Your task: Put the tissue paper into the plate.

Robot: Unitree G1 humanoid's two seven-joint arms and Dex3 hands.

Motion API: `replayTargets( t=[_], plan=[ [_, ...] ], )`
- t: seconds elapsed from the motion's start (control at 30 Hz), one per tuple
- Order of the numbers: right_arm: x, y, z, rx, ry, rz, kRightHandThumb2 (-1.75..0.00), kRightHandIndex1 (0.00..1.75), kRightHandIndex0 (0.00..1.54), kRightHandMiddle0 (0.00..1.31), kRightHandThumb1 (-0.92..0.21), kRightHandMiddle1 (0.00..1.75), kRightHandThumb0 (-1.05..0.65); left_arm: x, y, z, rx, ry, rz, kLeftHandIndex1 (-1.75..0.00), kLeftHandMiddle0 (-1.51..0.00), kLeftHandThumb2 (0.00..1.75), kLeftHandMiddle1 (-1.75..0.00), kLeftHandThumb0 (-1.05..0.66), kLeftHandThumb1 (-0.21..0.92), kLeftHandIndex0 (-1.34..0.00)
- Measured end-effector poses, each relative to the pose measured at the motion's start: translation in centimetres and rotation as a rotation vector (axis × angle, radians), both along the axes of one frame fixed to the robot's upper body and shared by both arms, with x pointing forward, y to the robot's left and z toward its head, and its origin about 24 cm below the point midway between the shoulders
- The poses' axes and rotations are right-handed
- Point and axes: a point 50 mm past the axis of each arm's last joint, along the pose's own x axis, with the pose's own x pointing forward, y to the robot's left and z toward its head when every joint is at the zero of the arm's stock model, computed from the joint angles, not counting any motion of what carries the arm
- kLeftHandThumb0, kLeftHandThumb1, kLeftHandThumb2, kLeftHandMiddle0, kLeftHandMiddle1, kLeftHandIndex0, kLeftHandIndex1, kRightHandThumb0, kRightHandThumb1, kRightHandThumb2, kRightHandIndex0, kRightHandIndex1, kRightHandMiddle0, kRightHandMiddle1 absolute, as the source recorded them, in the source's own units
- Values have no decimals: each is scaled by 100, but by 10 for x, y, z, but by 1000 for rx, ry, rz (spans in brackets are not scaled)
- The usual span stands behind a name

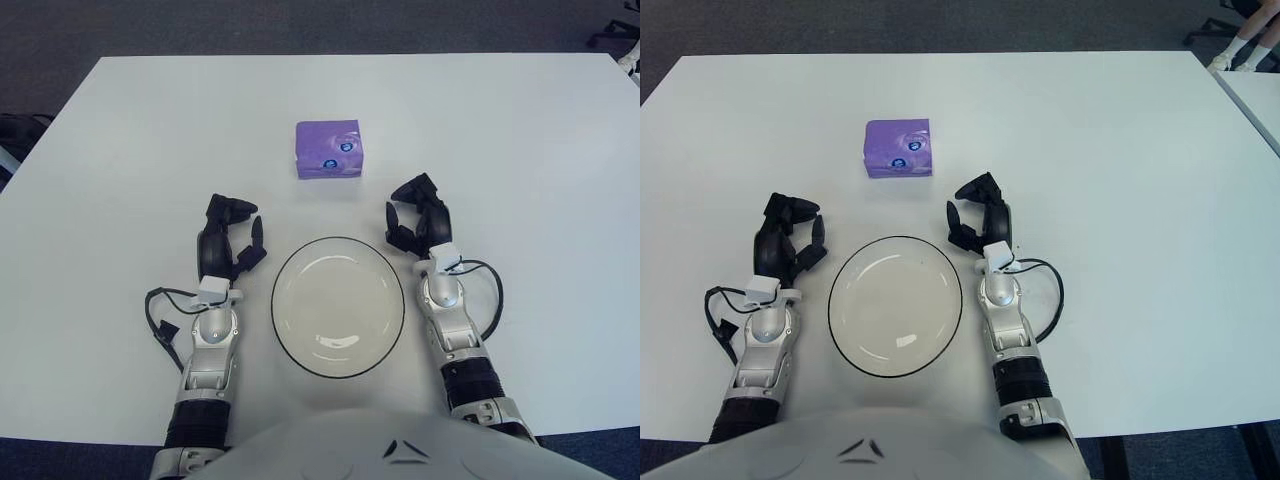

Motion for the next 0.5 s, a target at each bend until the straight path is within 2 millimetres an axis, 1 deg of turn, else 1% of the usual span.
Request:
replayTargets(
  t=[0.23,0.37,0.5],
  plan=[
    [-1,-20,8,-155,-32,6,-101,158,68,42,-56,175,-41,-1,2,0,4,-4,8,-175,-55,85,-172,-38,69,-33],
    [5,-25,16,-224,-55,43,-103,163,71,43,-56,175,-41,-1,2,0,4,-5,8,-175,-55,86,-172,-38,69,-33],
    [11,-33,27,-301,-96,70,-101,162,73,42,-56,175,-41,-1,2,0,5,-7,11,-175,-55,86,-173,-38,68,-33]
  ],
)
